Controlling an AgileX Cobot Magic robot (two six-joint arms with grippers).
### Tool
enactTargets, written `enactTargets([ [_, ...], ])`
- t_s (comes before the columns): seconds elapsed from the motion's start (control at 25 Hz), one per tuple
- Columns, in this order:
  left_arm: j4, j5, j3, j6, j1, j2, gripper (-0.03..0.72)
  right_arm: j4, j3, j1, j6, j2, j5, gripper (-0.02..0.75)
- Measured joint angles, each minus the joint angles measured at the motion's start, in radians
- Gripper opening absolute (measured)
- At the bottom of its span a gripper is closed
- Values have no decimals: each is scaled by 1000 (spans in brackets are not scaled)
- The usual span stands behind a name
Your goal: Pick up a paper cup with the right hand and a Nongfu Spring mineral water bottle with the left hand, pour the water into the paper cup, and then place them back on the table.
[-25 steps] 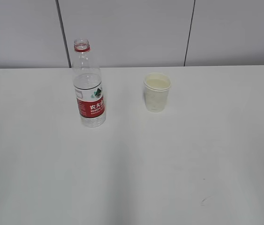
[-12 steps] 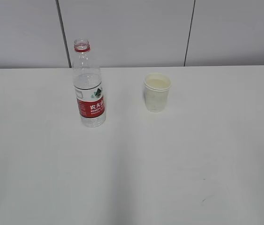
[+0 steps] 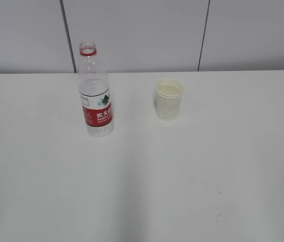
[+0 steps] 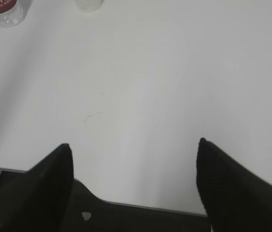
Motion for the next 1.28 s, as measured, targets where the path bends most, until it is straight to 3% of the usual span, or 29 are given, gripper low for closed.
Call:
enactTargets([
  [0.76,1,-149,46,0,0,-82,514,-6,4,0,-2,-30,2,588],
  [1.28,0,-159,49,0,0,-82,511,-6,4,0,-2,-30,2,588],
])
